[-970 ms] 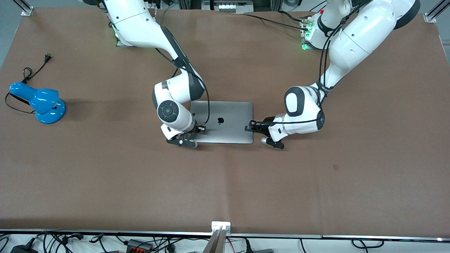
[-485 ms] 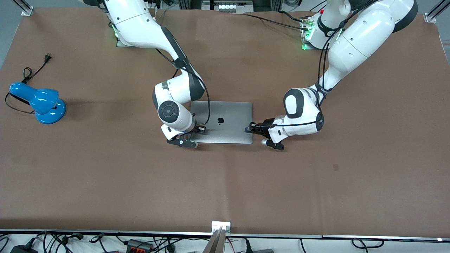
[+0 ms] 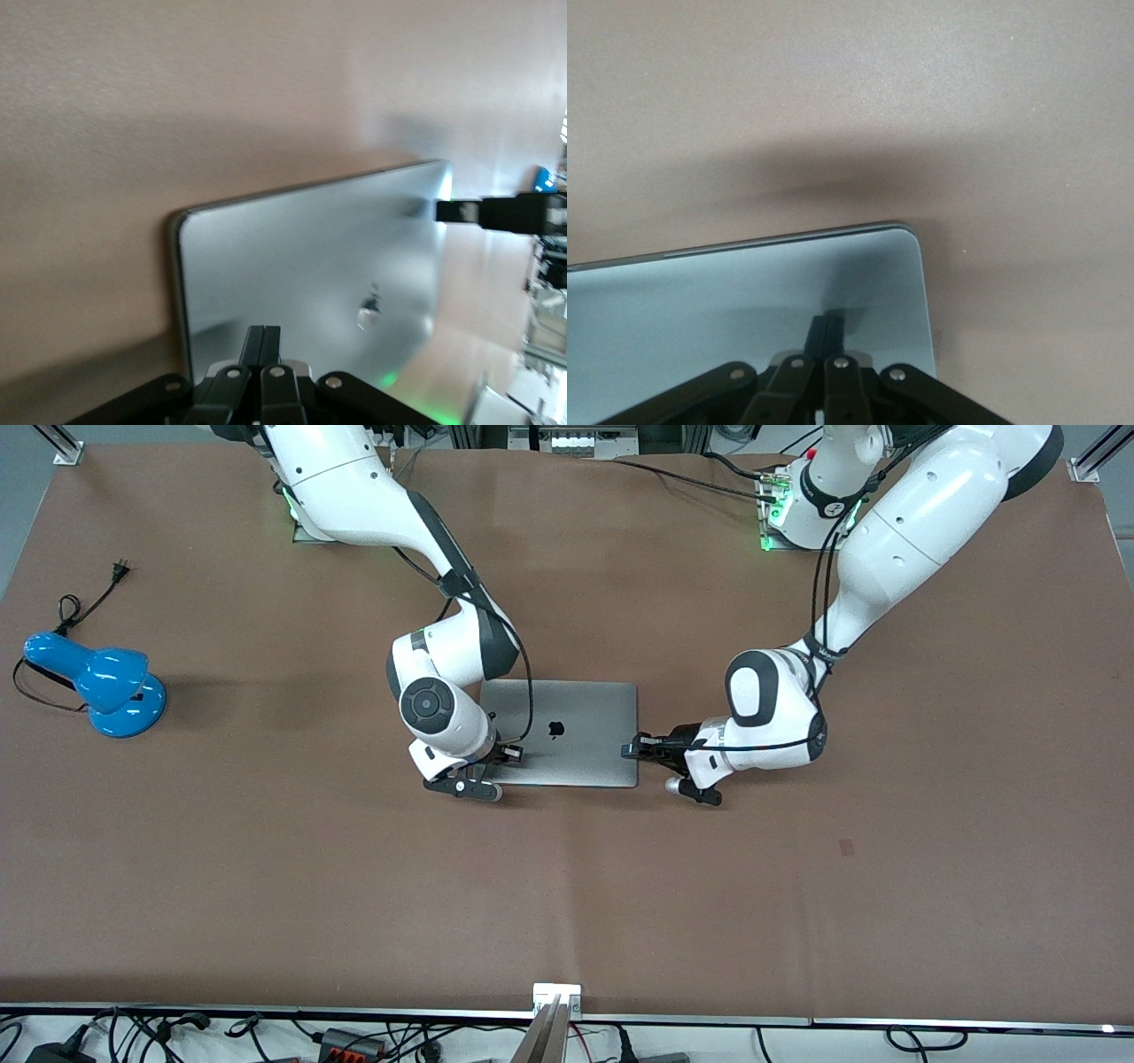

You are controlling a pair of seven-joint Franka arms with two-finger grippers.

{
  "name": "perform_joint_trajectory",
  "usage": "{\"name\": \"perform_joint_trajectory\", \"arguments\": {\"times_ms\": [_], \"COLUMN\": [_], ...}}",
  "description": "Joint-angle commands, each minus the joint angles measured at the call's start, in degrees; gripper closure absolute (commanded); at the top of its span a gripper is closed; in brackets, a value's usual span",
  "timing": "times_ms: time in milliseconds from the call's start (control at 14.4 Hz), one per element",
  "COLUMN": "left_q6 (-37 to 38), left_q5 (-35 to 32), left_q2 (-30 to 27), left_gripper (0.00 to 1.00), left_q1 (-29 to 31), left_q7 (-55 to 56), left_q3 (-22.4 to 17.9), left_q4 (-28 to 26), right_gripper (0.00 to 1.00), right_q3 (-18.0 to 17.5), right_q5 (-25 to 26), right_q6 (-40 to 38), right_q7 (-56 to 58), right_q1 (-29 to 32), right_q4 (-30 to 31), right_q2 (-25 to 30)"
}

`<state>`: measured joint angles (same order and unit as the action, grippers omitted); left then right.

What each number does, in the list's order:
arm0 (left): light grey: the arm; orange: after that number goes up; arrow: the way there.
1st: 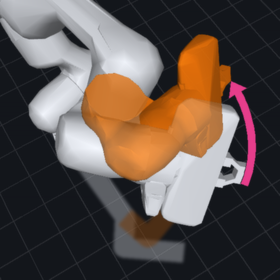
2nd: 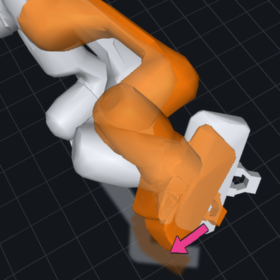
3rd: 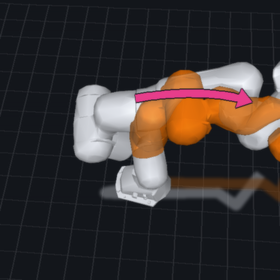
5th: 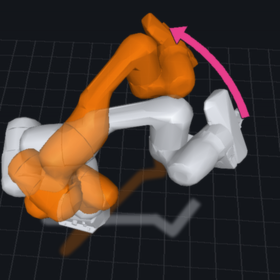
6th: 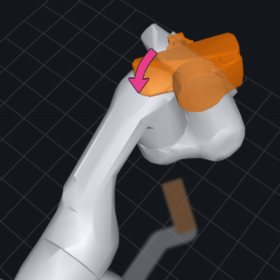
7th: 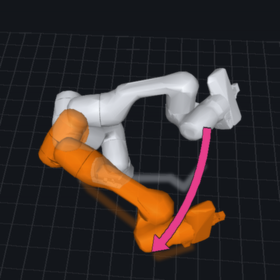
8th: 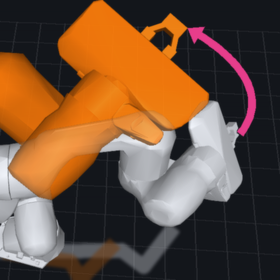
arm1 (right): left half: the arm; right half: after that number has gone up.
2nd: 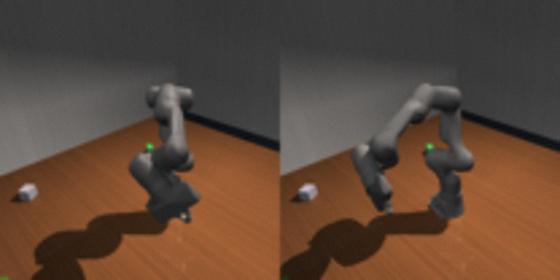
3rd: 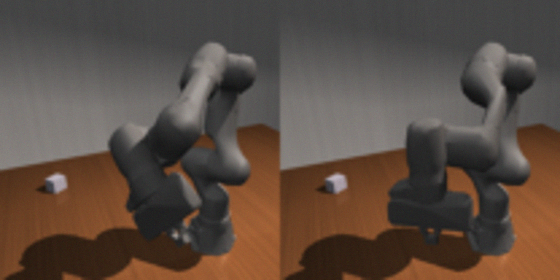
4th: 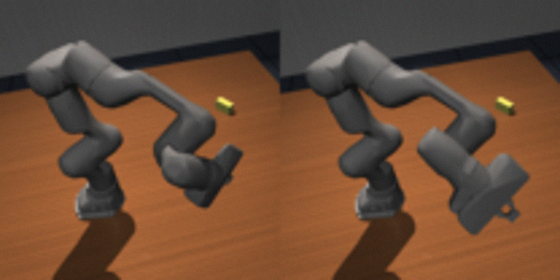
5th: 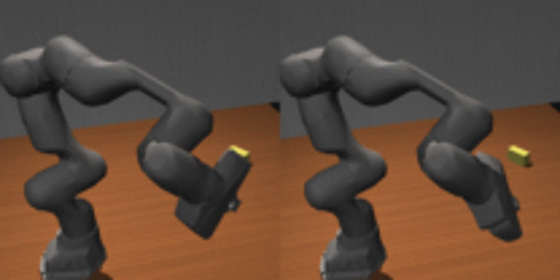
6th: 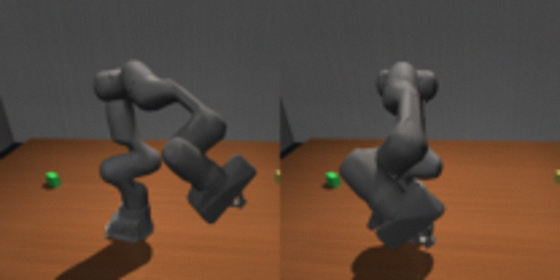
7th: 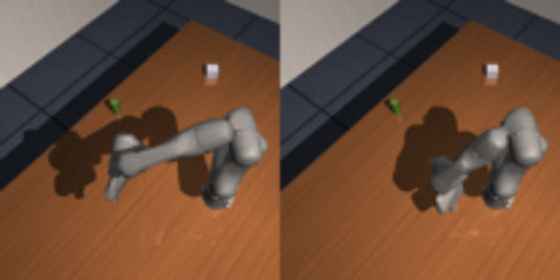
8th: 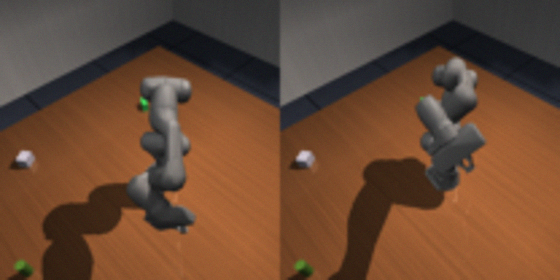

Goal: Close laptop with both arms from behind

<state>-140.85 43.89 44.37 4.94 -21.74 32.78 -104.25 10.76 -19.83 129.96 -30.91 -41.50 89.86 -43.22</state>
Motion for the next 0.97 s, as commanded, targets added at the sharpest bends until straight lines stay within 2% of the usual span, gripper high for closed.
{"name": "perform_joint_trajectory", "arguments": {"times_ms": [0, 277, 416, 485, 554, 693, 762, 832, 901], "left_q6": [8.73, 18.4, 22.44, 25.51, 28.32, 33.25, 36.67, 40.44, 43.09], "left_q5": [-0.92, -1.7, -4.07, -5.73, -8.53, -18.96, -24.24, -30.56, -35.58], "left_q2": [-5.86, -10.17, -12.45, -12.99, -13.43, -13.96, -13.87, -13.78, -13.7], "left_gripper": [0.99, 0.99, 0.99, 0.99, 0.99, 0.99, 0.99, 0.98, 0.97], "left_q1": [2.53, 3.59, 3.76, 4.38, 4.73, 4.82, 4.73, 4.3, 4.12], "left_q7": [0.64, 0.91, 1.08, 1.6, 1.96, 5.8, 8.52, 12.21, 15.72], "left_q3": [-0.53, -3.86, -5.35, -6.32, -6.59, -7.12, -7.12, -7.12, -6.86], "left_q4": [-1.13, -0.78, 0.01, 0.97, 2.11, 5.7, 8.34, 10.8, 12.48], "right_gripper": [1.0, 1.0, 1.0, 1.0, 1.0, 1.0, 0.46, 0.0, 0.0], "right_q3": [0.75, 4.0, 4.97, 6.63, 8.38, 13.38, 15.76, 17.78, 18.68], "right_q5": [0.67, 2.33, 3.56, 3.74, 3.66, 3.66, 3.74, 3.66, 3.66], "right_q6": [-0.15, -7.69, -10.68, -12.52, -15.15, -20.08, -21.84, -22.82, -23.44], "right_q7": [-0.2, 1.28, 3.39, 5.58, 7.95, 15.14, 18.22, 20.52, 20.71], "right_q1": [-0.69, -0.52, 0.36, 0.54, 0.54, 0.63, 0.54, 0.36, 0.36], "right_q4": [-1.27, -1.27, -1.27, -1.27, -1.27, -1.27, -1.36, -1.44, -1.44], "right_q2": [-0.2, 6.64, 10.07, 11.74, 13.41, 16.84, 17.64, 18.26, 18.96]}}
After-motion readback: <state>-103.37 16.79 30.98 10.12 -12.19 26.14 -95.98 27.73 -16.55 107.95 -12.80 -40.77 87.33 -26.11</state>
